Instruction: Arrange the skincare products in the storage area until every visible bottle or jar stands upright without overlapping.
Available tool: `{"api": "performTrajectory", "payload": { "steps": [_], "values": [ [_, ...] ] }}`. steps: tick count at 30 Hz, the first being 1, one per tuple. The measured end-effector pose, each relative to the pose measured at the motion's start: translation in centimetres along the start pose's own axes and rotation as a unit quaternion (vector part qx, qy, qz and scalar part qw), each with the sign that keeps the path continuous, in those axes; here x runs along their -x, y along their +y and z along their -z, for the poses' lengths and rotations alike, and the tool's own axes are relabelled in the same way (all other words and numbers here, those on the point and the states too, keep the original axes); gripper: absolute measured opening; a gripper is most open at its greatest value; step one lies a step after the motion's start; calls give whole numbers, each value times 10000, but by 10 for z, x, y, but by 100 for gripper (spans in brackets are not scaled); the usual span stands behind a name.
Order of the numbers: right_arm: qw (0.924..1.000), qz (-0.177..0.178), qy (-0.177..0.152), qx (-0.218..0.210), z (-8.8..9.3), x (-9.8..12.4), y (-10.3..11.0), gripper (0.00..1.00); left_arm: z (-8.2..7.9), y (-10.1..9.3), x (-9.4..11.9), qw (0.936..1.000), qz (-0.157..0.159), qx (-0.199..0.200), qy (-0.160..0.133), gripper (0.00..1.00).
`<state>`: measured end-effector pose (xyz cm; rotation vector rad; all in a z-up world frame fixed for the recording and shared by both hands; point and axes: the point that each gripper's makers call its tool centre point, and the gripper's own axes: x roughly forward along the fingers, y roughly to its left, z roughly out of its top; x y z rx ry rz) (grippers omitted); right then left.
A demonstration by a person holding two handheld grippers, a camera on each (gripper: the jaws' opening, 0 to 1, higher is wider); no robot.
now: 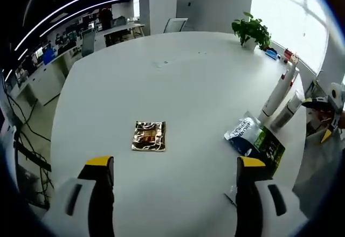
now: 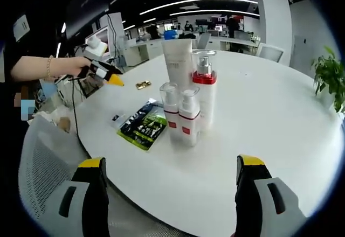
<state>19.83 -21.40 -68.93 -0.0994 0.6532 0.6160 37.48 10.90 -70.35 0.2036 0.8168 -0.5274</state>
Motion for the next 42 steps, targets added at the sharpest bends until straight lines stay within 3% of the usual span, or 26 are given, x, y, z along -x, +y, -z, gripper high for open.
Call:
{"api": "performTrajectory", "payload": {
  "steps": [21, 42],
  "values": [
    [9998, 112, 104, -131, 5, -1, -6, 99, -3, 28, -41, 9986, 22, -278, 455, 84],
    [9994, 152, 211, -246, 10, -3, -9, 99, -11, 54, -74, 9953, 145, -441, 847, 70]
  ]
}}
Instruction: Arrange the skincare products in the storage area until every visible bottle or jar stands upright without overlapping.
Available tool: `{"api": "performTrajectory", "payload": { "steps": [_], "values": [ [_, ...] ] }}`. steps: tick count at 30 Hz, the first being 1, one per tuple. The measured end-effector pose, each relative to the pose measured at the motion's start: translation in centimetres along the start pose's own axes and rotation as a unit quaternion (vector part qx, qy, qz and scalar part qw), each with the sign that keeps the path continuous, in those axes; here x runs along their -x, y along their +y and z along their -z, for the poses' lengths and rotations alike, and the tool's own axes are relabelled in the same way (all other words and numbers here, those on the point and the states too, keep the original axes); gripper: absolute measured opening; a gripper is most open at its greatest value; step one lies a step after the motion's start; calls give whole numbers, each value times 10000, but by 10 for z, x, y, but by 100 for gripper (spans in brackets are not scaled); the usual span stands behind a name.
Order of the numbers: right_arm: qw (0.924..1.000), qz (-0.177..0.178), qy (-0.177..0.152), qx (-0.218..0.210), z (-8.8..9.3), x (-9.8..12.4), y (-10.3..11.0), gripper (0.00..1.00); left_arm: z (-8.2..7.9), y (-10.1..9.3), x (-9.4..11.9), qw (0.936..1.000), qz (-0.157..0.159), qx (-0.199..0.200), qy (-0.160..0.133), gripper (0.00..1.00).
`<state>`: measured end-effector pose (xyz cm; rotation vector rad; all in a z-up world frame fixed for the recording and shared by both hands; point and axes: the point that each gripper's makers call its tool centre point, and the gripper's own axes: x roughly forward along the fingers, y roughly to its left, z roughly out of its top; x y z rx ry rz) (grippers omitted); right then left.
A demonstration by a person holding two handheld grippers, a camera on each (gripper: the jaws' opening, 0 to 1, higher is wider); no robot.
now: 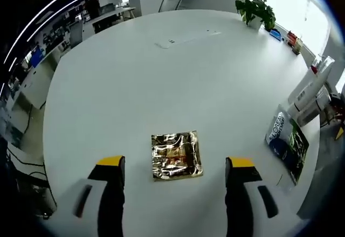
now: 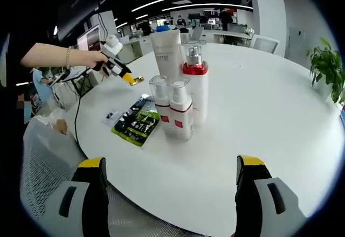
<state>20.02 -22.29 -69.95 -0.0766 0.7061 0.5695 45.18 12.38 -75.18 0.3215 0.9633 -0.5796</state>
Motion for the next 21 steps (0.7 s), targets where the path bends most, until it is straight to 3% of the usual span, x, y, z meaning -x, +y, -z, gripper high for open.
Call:
{"api": "performTrajectory", "payload": {
  "steps": [21],
  "values": [
    [10000, 36, 31, -47, 2, -1, -2, 99, 11, -5, -10, 9979, 290, -301, 499, 58]
  ]
}}
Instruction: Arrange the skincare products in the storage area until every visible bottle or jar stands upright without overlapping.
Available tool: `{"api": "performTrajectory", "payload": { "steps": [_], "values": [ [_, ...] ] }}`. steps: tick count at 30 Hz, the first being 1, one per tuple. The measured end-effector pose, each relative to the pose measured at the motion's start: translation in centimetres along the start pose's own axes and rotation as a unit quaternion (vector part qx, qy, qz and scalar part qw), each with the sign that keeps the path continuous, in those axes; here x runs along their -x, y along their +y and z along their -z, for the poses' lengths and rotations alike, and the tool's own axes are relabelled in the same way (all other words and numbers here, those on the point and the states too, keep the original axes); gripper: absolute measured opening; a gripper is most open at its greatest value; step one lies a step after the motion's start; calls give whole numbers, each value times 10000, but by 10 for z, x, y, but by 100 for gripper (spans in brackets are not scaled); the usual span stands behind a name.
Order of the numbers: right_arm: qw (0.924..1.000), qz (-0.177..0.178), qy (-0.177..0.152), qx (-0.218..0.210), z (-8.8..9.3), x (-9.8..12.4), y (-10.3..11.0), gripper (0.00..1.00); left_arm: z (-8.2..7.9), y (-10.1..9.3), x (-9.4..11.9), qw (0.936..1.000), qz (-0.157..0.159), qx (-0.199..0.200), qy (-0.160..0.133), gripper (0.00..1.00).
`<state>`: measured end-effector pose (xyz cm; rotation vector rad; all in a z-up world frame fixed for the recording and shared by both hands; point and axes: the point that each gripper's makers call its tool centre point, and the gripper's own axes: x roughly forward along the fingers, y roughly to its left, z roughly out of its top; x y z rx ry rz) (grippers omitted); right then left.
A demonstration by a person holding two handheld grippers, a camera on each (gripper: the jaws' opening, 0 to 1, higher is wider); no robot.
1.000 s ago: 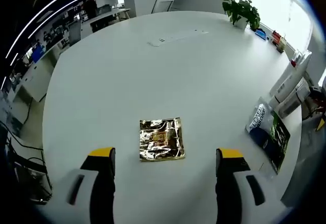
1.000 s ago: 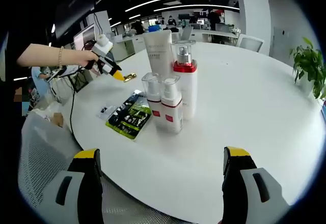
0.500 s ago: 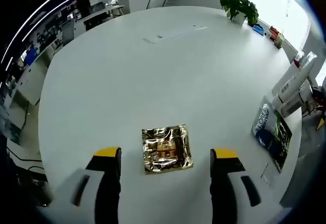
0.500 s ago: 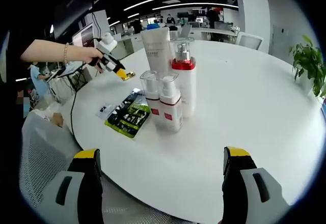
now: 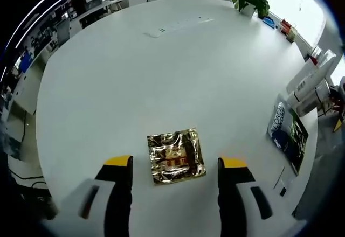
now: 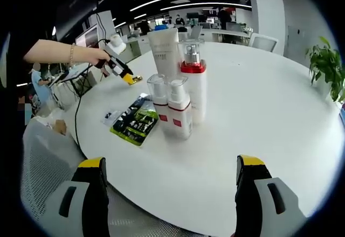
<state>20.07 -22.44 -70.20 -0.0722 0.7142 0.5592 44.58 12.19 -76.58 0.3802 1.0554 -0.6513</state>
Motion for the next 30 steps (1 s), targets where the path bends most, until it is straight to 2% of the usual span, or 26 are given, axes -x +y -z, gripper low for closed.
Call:
{"api": "performTrajectory", "payload": {
  "steps": [7, 11, 17, 23, 25, 30],
  "values": [
    [10000, 5, 6, -7, 0, 0, 0, 99, 1, -9, -2, 9999, 49, -70, 118, 56],
    [10000, -4, 15, -26, 1, -1, 0, 99, 4, -8, -3, 9998, 21, -96, 200, 54],
    [10000, -34, 42, -2, 2, -1, 1, 99, 1, -8, 0, 9998, -21, -113, 170, 52],
    [10000, -45, 73, 25, 3, -2, 1, 99, -1, -3, -2, 9995, 51, -305, 120, 46],
    [10000, -44, 74, 27, 3, -2, 1, 99, -1, -4, -2, 9995, 60, -309, 100, 39],
    [10000, -48, 67, 29, 3, -2, 2, 99, -1, -4, -5, 9995, 37, -309, 17, 38]
  ]
}}
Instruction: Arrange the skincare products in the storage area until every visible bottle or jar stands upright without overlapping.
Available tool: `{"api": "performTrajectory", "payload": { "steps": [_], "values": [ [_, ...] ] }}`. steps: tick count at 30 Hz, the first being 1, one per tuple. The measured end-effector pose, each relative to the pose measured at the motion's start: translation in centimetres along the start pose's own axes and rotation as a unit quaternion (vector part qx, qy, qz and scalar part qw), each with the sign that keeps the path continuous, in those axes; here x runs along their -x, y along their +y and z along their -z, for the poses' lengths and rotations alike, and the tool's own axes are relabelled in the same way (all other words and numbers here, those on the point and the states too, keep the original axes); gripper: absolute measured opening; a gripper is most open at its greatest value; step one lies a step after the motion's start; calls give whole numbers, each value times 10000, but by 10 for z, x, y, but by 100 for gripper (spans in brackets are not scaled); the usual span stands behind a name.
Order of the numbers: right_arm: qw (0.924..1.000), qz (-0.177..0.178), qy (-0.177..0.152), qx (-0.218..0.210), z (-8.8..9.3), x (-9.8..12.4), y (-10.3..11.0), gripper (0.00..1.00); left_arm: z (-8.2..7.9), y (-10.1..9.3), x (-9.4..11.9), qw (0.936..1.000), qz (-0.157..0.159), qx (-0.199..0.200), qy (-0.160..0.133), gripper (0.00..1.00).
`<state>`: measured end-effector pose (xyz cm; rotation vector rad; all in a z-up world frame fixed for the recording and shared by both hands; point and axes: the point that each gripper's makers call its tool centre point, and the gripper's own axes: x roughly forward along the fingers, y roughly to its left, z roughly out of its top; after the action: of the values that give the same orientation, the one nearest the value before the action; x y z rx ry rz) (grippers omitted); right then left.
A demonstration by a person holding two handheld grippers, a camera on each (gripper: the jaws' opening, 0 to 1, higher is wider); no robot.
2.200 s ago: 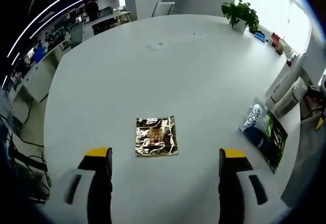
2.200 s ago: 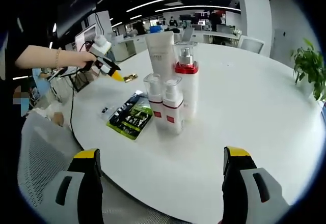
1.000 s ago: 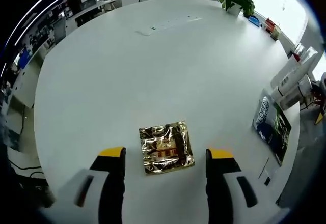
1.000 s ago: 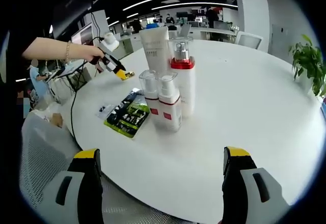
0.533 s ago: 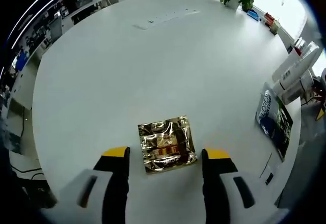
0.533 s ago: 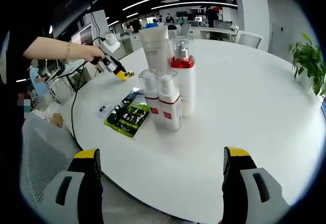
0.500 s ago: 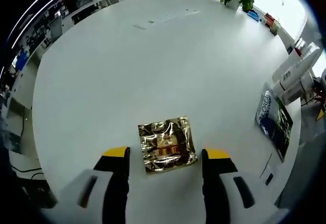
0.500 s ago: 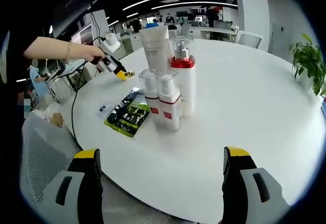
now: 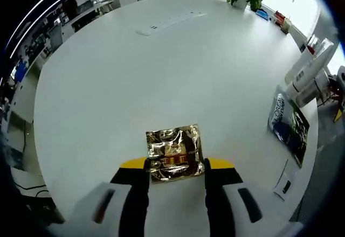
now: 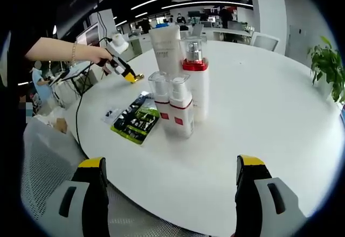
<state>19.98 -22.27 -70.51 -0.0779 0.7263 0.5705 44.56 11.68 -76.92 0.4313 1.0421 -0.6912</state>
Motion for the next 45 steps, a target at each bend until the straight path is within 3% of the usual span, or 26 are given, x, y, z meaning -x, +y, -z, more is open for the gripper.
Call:
{"api": "performTrajectory", "payload": {
  "steps": [12, 19, 21, 24, 27, 32, 36, 38, 41, 45],
  "values": [
    [9994, -145, -293, -148, -13, 5, 3, 99, -9, -11, 20, 9996, 15, -38, -280, 34],
    [9978, -318, -563, -109, -31, 15, 20, 99, 0, -16, 35, 9993, -27, -134, -345, 34],
    [9970, -398, -655, -90, -39, 20, 28, 99, -1, -18, 38, 9989, -11, -190, -419, 34],
    [9945, -536, -892, -87, -58, 28, 39, 99, 3, -37, 56, 9982, -41, -345, -481, 35],
    [9883, -585, -1404, -85, -90, 36, 44, 99, -1, -38, 54, 9976, -62, -442, -531, 35],
    [9835, -730, -1630, 306, -128, 40, 50, 95, 2, -57, 79, 9963, -28, -597, -612, 35],
    [9799, -881, -1692, 580, -145, 38, 60, 94, 1, -66, 87, 9943, 15, -830, -674, 35],
    [9775, -1000, -1697, 753, -153, 34, 70, 92, -3, -75, 95, 9901, -23, -1188, -742, 35],
    [9759, -1221, -1444, 1093, -157, 22, 83, 86, -2, -86, 101, 9876, 101, -1356, -782, 35],
    [9687, -1427, -1536, 1330, -174, 12, 102, 86, -4, -112, 116, 9831, 200, -1617, -834, 35]
  ]
}}
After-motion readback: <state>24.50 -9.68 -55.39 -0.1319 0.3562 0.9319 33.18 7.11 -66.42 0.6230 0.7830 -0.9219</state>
